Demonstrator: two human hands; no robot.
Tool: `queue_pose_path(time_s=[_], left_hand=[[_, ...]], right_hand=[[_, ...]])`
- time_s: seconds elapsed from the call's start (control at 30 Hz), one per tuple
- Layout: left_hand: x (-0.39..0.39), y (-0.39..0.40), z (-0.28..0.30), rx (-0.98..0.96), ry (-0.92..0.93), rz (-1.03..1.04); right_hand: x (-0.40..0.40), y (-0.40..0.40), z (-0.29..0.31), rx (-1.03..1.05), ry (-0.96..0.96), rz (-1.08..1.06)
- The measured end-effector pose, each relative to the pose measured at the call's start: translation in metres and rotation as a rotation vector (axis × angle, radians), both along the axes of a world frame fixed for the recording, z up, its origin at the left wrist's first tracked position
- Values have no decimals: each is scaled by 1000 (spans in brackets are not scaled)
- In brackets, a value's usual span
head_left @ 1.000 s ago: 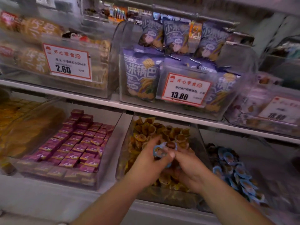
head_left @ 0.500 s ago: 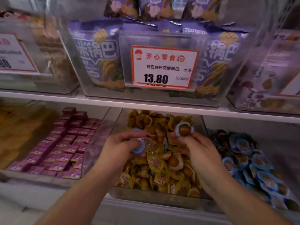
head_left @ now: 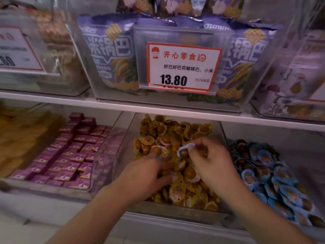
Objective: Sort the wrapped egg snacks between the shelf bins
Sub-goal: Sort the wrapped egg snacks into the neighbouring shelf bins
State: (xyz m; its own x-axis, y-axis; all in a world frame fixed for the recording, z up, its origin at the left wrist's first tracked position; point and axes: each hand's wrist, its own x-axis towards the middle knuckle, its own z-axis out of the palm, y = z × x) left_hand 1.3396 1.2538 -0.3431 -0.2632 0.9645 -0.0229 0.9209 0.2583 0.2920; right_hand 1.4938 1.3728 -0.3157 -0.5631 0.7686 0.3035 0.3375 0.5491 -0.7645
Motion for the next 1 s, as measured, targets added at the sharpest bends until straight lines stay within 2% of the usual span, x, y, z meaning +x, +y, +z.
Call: queue_pose_path(time_s=[0.1, 0.17, 0.23, 0.33, 0.43, 0.53, 0.67, 0.8, 0.9, 1.0], left_hand=[[1, -2, 3, 94, 156, -6], [-2, -7, 3, 119, 257, 33], [-4, -10, 0, 107, 282, 70], [-4, -6, -2, 174, 114, 111], [-5, -3, -1, 77, -72, 56], [-4, -7, 1, 52, -36, 2], [-1, -12, 9, 17, -98, -96], [-2, -7, 11, -111, 16, -127], [1, -1, 6, -106, 28, -125], [0, 2, 2, -67, -58, -99]], right_hand=[[-2, 6, 11, 31, -19, -23], [-2, 8, 12, 144, -148, 6], [-4, 8, 8, 354, -349, 26], [-12, 8, -3, 531, -554, 43], [-22, 9, -10, 475, -659, 72], [-27, 9, -17, 511, -690, 36], [-32, 5, -20, 536, -659, -8], [-26, 7, -12, 471, -572, -53], [-16, 7, 2, 169, -316, -29], [-8, 4, 18, -145, 13, 55]])
